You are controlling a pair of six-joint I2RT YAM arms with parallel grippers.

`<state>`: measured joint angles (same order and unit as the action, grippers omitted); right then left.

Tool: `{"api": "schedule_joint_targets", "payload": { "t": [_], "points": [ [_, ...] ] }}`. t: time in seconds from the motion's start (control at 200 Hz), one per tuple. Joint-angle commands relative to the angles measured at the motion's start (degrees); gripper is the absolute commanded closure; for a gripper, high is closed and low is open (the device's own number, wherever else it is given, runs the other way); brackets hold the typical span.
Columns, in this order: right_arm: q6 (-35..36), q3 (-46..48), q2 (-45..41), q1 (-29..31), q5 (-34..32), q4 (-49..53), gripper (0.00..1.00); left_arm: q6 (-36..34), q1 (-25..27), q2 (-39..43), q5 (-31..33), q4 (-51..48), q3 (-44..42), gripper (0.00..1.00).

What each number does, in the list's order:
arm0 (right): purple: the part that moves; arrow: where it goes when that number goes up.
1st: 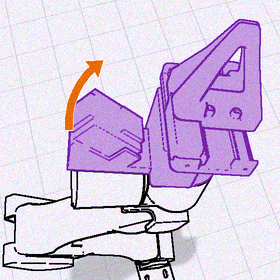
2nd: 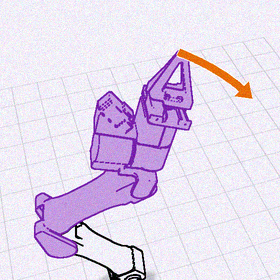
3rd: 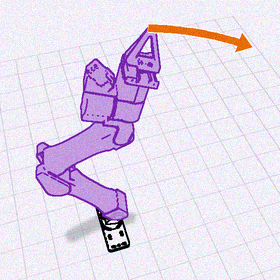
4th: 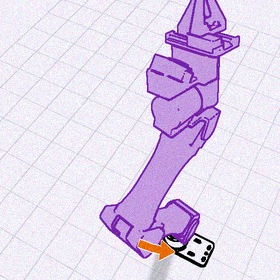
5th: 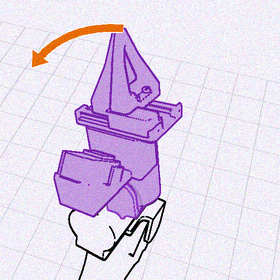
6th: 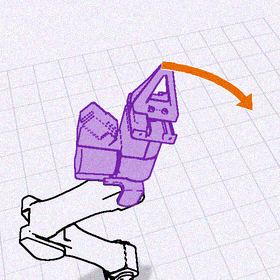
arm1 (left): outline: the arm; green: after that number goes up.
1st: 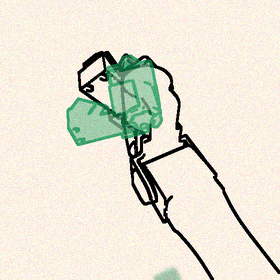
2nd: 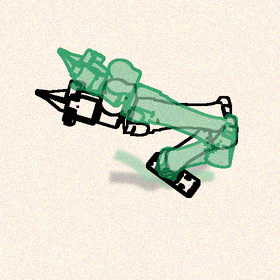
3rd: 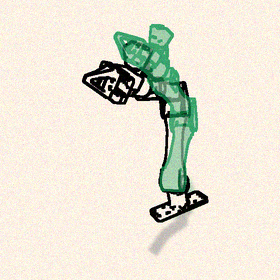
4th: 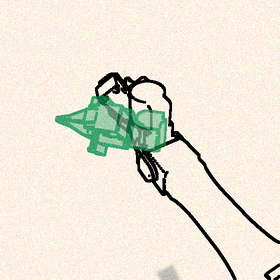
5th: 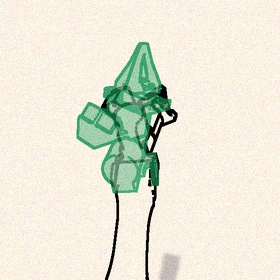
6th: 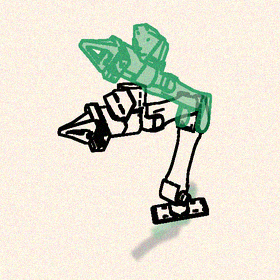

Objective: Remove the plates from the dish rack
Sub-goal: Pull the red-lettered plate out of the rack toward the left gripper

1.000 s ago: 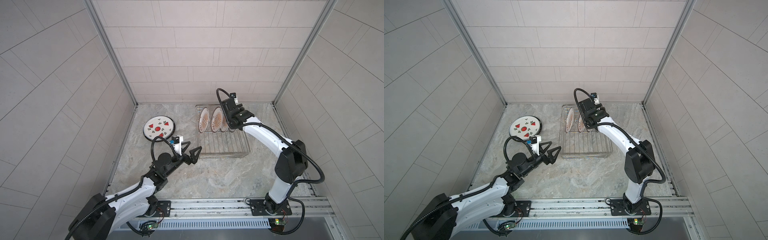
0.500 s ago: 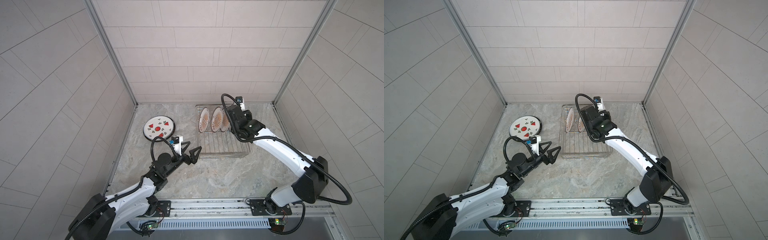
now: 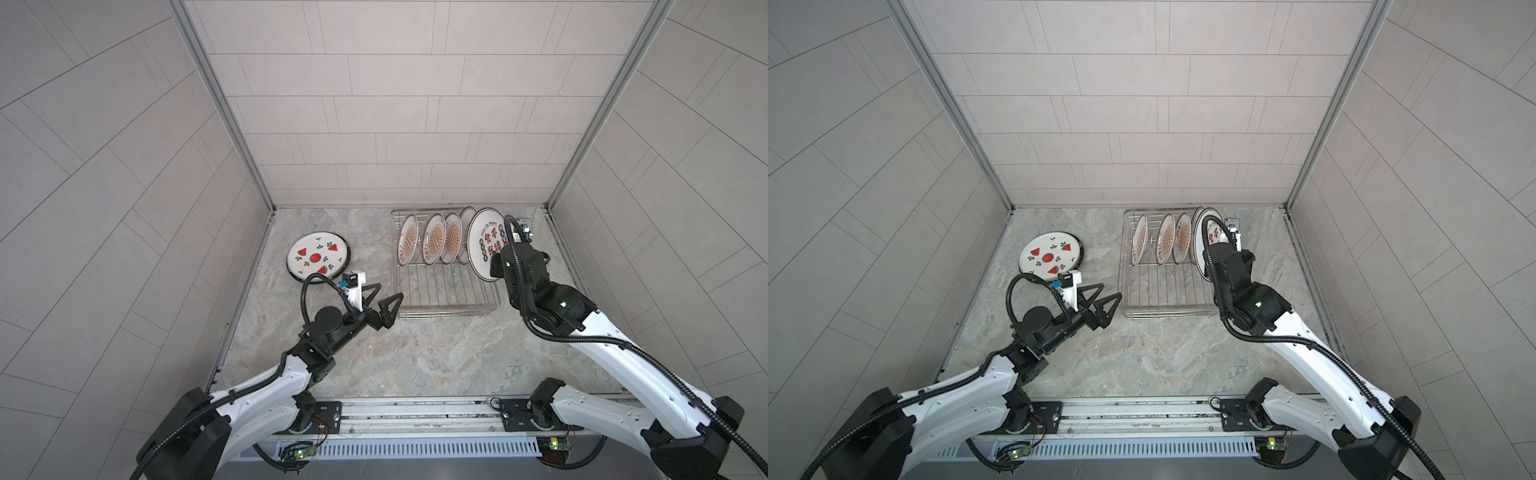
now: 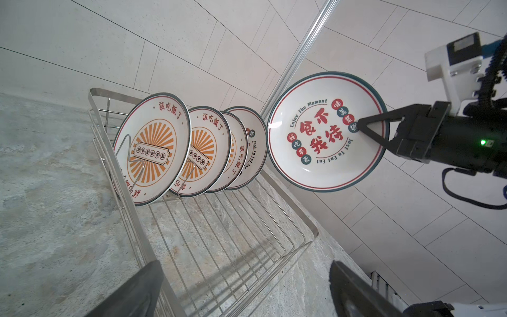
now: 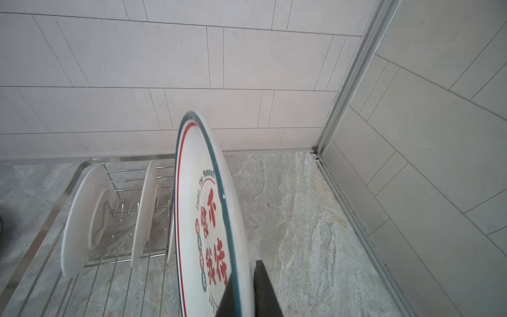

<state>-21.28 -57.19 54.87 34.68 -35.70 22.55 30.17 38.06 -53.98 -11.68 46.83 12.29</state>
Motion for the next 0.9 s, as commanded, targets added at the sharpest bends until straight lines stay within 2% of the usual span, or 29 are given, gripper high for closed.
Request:
{"api": "schedule_joint_targets", "payload": {
  "t": [0.0,0.32,0.48,0.585,0.721,0.896],
  "points": [
    [-2.9,3.4,-4.7,-0.6,8.3,-5.4,1.0,0.6,0.2,1.6,-0.7,1.5,-0.5,0.0],
    [-8.7,10.3,-9.5,-3.7,30.4,-12.5,1.0,3.6,0.3,3.6,-6.7,1.0,0.5,0.0],
    [-14.5,13.5,-7.9,-6.4,42.8,-21.1,1.0,4.8,0.3,4.4,-5.7,-0.2,0.8,0.0],
    [-19.0,15.4,-5.4,-6.5,48.6,-27.8,1.0,6.4,0.3,3.8,-5.2,0.6,0.7,0.0],
    [-24.3,18.6,-3.3,-6.5,53.4,-36.4,1.0,8.0,0.3,3.0,-3.6,0.9,0.7,0.0],
    [-28.0,21.4,-0.9,-5.6,55.2,-45.1,1.0,10.9,0.3,2.1,-1.1,3.7,0.3,0.0]
  ]
}}
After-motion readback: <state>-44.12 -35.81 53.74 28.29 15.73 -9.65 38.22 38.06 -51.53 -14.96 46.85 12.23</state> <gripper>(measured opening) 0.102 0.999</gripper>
